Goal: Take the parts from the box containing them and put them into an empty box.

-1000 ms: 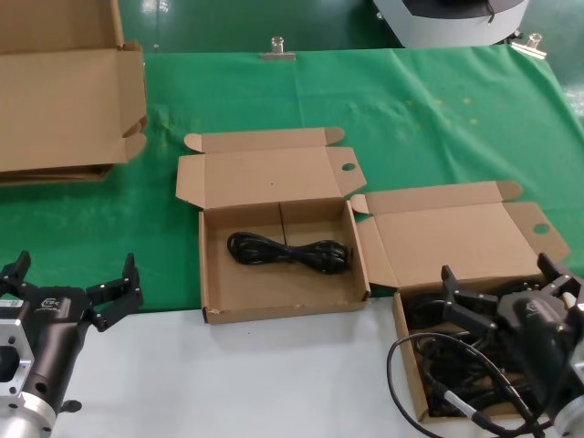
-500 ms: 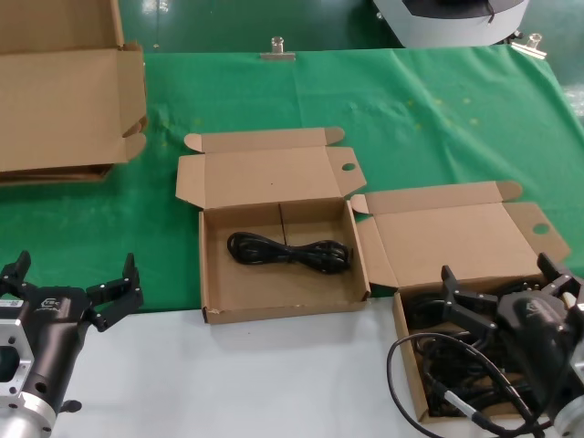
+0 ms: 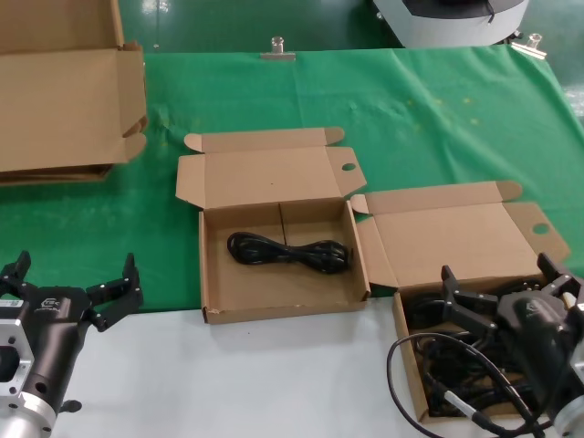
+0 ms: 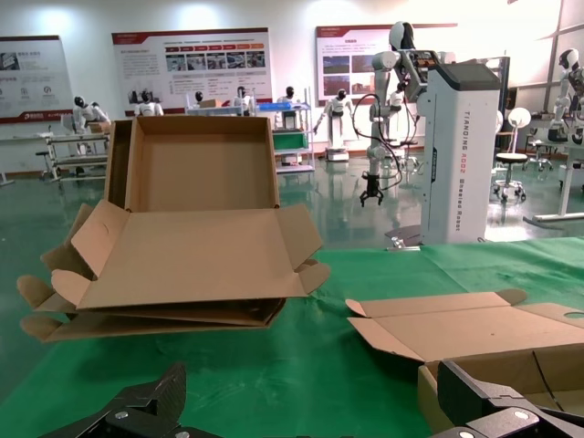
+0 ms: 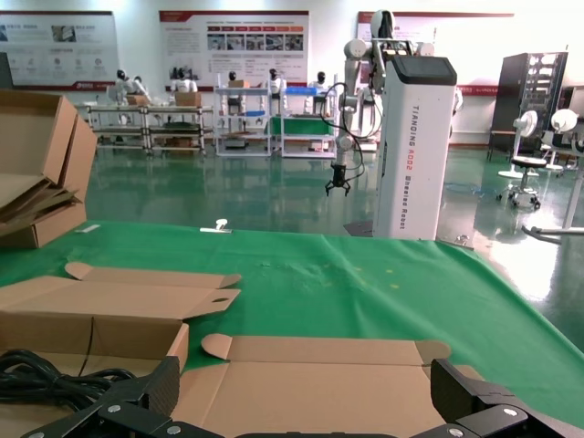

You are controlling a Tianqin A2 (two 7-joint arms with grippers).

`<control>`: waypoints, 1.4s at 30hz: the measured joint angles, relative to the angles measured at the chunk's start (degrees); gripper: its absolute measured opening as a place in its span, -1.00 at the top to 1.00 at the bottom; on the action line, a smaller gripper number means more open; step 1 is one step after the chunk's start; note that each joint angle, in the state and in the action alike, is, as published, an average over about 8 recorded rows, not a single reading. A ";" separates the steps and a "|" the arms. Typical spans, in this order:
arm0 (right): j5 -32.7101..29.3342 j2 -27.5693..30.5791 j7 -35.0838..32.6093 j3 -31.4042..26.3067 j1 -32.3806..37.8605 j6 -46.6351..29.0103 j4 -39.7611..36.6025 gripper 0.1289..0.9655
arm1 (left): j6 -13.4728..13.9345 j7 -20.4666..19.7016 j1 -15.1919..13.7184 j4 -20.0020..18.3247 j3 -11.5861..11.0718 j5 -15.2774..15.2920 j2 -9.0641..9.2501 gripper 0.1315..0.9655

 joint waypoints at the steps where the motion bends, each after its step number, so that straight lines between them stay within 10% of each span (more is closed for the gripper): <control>1: 0.00 0.00 0.00 0.00 0.00 0.00 0.00 -1.00 | 0.00 0.00 0.00 0.00 0.00 0.00 0.00 -1.00; 42: 0.00 0.00 0.00 0.00 0.00 0.00 0.00 -1.00 | 0.00 0.00 0.00 0.00 0.00 0.00 0.00 -1.00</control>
